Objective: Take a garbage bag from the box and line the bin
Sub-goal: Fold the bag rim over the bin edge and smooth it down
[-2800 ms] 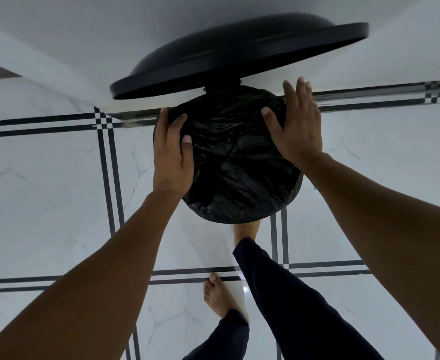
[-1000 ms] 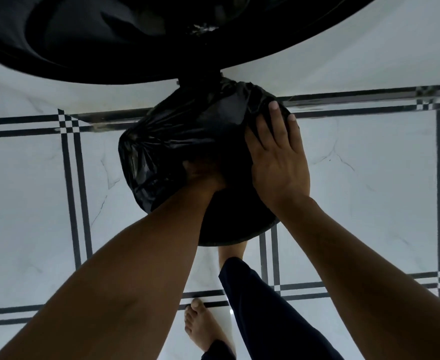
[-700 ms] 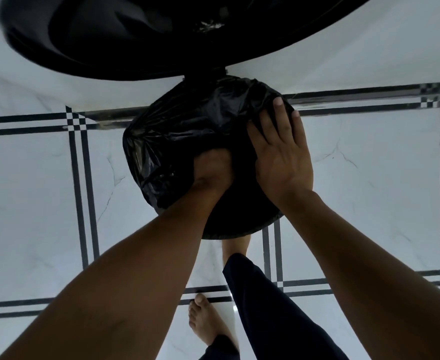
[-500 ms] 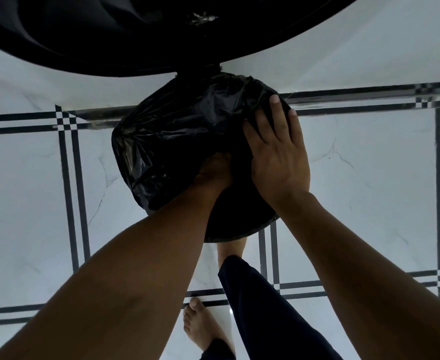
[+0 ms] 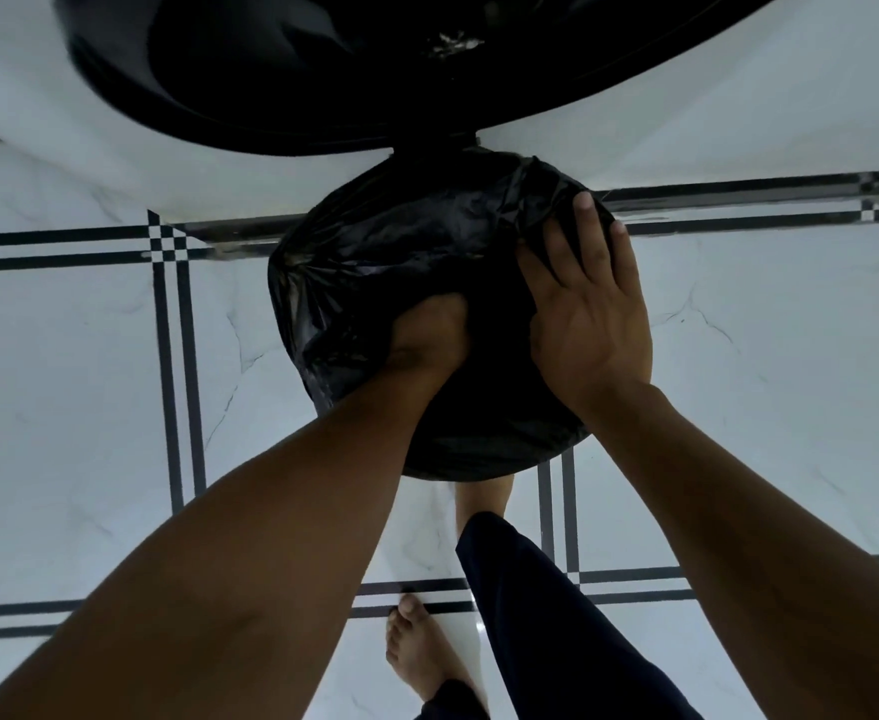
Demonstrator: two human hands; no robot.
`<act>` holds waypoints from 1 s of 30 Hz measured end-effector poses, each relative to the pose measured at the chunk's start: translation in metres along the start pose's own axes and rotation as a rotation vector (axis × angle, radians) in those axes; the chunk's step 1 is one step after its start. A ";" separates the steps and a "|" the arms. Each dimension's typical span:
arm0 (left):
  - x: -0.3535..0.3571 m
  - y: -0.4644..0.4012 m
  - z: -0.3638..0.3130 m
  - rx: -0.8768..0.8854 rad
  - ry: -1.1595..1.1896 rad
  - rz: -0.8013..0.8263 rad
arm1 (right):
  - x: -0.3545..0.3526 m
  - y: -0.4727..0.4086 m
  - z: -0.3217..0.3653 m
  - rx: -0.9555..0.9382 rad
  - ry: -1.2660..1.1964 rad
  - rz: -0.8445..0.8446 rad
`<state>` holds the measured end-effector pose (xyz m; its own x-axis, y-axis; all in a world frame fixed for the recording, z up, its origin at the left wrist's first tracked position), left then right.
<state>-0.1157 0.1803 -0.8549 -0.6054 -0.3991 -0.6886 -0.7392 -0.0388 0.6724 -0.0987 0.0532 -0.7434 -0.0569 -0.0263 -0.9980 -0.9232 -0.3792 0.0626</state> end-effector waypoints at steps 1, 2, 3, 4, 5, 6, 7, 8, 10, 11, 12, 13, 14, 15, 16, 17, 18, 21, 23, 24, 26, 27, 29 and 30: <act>-0.002 -0.003 0.004 -0.016 0.035 -0.003 | -0.001 0.000 0.001 0.000 -0.003 -0.004; -0.001 -0.008 0.007 -0.048 0.076 0.021 | -0.001 0.000 0.001 -0.001 -0.004 -0.006; 0.001 -0.013 0.012 -0.093 0.106 0.060 | -0.001 0.000 0.002 -0.003 -0.006 -0.008; 0.004 -0.018 0.017 -0.126 0.107 0.106 | 0.000 0.001 0.002 -0.004 -0.005 -0.008; 0.006 -0.020 0.020 -0.128 0.081 0.151 | 0.001 0.001 0.001 -0.005 0.000 -0.007; 0.009 -0.021 0.024 -0.119 0.056 0.191 | 0.001 0.001 0.000 -0.007 0.005 -0.006; 0.011 -0.020 0.026 -0.113 0.055 0.227 | 0.001 0.000 0.000 -0.008 0.009 -0.006; 0.013 -0.018 0.028 -0.120 0.065 0.248 | 0.001 0.000 0.000 -0.008 0.011 -0.007; 0.019 -0.015 0.028 -0.153 0.056 0.265 | 0.001 0.000 0.000 -0.006 0.001 -0.018; 0.019 -0.014 0.026 -0.148 0.011 0.235 | 0.001 0.000 0.000 -0.004 -0.006 -0.025; 0.017 -0.011 0.022 -0.119 -0.040 0.180 | 0.001 0.000 0.001 -0.001 -0.013 -0.029; 0.012 -0.007 0.014 -0.066 -0.087 0.106 | 0.001 0.001 0.001 0.003 -0.020 -0.030; 0.008 -0.003 0.005 0.008 -0.138 0.040 | 0.000 0.000 0.001 0.008 -0.028 -0.031; 0.006 0.001 -0.004 0.077 -0.184 0.001 | 0.000 0.000 0.001 0.011 -0.038 -0.033; 0.007 0.001 -0.009 0.114 -0.214 -0.016 | -0.001 -0.001 0.001 0.013 -0.046 -0.033; 0.009 -0.004 -0.010 0.115 -0.211 -0.004 | -0.001 -0.001 0.002 0.013 -0.050 -0.033; 0.013 -0.011 -0.010 0.094 -0.185 0.028 | 0.000 -0.001 0.001 0.013 -0.050 -0.035; 0.026 -0.027 -0.001 -0.041 -0.214 0.227 | 0.001 -0.001 0.001 0.016 -0.051 -0.040; 0.032 -0.028 0.003 -0.047 -0.354 0.281 | 0.002 -0.001 0.001 0.012 -0.050 -0.038; 0.033 -0.024 0.003 -0.030 -0.389 0.278 | 0.002 -0.001 0.001 0.009 -0.051 -0.037; 0.033 -0.017 0.003 -0.024 -0.378 0.253 | 0.003 -0.001 0.001 0.004 -0.057 -0.032; 0.033 -0.013 0.003 -0.025 -0.371 0.233 | 0.003 -0.001 0.002 0.003 -0.074 -0.039; 0.021 0.000 -0.001 0.002 -0.344 0.147 | -0.004 0.000 0.000 0.010 -0.172 -0.091; 0.010 0.007 -0.005 0.023 -0.273 0.076 | -0.008 0.000 -0.002 0.020 -0.249 -0.125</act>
<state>-0.1254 0.1716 -0.8552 -0.7143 -0.1386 -0.6859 -0.6930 0.0036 0.7209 -0.0976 0.0515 -0.7351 -0.0314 0.2489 -0.9680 -0.9360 -0.3469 -0.0588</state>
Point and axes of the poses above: each hand's wrist, its own y-axis away from the middle knuckle, its own x-axis out of the palm, z = x × y, the point moved 8 cm from there along -y, towards the middle knuckle, and after that the axes turned 4 degrees about -z, right-handed, at the moved point
